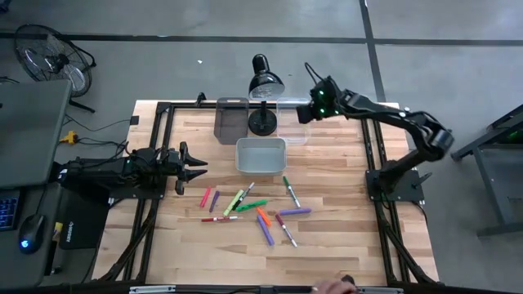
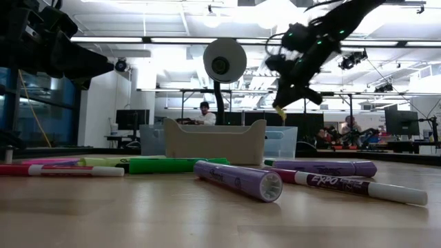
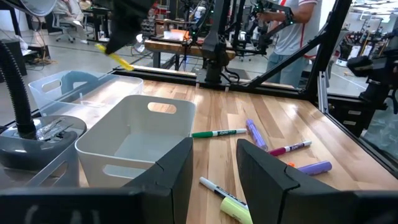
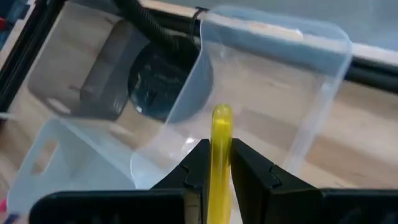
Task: Pick & Place Markers
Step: Put the small yellow marker into the transparent bin, then put the large purple marker into the gray bin
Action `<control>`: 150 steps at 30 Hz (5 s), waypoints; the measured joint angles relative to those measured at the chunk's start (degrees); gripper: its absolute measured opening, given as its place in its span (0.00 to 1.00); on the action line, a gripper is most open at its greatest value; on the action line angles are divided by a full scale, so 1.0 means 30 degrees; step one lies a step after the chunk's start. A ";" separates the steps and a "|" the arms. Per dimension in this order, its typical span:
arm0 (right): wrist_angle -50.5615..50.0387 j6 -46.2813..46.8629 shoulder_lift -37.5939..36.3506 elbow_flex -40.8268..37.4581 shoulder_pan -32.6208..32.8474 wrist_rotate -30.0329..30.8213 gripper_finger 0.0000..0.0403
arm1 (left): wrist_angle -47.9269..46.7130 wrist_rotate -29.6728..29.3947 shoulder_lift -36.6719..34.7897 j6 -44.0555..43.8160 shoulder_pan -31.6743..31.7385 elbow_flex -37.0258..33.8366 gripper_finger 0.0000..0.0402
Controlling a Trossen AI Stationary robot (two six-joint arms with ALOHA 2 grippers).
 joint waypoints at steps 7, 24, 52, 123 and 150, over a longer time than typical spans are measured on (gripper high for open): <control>-0.0906 0.0762 0.3592 0.3000 -0.0496 0.0166 0.11 | -0.0001 0.0000 0.0000 0.0000 0.0003 -0.0001 0.30; -0.3894 0.2238 0.5401 0.4230 -0.0590 0.1048 0.15 | -0.0001 0.0000 0.0000 0.0000 0.0006 0.0006 0.30; -0.7245 -0.0511 0.1481 0.4221 0.0620 0.1420 0.26 | -0.0003 0.0000 0.0000 0.0000 0.0002 0.0003 0.30; -0.1912 -0.7567 0.5012 -0.0216 1.8197 0.0028 0.54 | -0.0006 -0.0001 0.0001 0.0000 0.0000 0.0000 0.30; -0.1245 -0.8718 0.6662 -0.0180 1.8231 0.0634 0.51 | -0.0004 0.0000 0.0000 0.0000 0.0000 0.0000 0.30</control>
